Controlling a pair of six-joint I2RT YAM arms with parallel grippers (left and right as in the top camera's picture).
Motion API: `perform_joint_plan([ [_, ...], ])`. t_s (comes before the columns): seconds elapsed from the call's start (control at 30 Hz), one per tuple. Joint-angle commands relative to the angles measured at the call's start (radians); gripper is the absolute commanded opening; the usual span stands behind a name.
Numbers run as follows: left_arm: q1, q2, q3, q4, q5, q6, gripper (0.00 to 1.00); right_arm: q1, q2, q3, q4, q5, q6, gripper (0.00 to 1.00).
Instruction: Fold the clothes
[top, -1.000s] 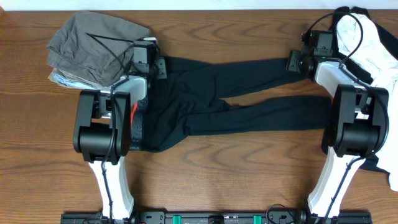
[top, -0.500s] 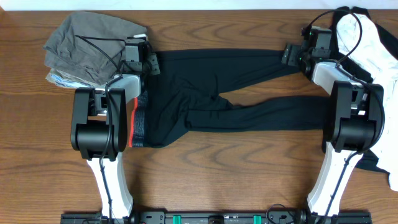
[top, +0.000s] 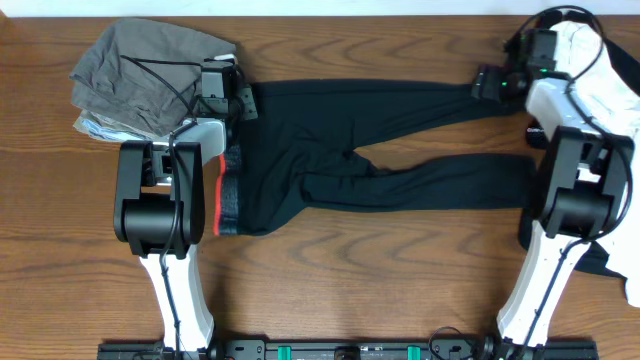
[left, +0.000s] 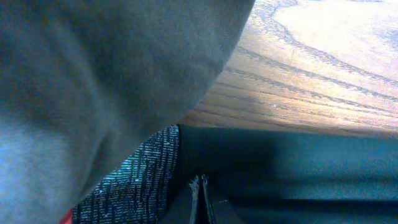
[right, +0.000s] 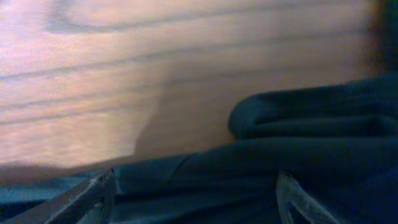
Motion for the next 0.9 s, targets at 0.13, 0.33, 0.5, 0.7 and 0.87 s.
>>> perform_joint_plan([
  [0.13,0.023,0.033,0.006,-0.017,-0.055,0.0,0.06,-0.141,0.071,0.063,-0.157,0.07,0.03,0.8],
  [0.33,0.023,0.033,0.006,-0.029,-0.058,0.022,0.06,-0.17,0.071,0.191,-0.297,0.072,-0.021,0.82],
  [0.5,0.024,0.033,0.006,-0.047,-0.062,0.029,0.06,-0.179,0.071,0.311,-0.384,0.167,-0.032,0.82],
  [0.7,0.024,0.033,0.006,-0.048,-0.062,0.029,0.06,-0.193,0.071,0.377,-0.444,0.206,-0.009,0.82],
  [0.87,0.026,0.007,0.006,-0.053,-0.062,0.029,0.06,-0.188,0.071,0.414,-0.491,0.19,-0.009,0.82],
])
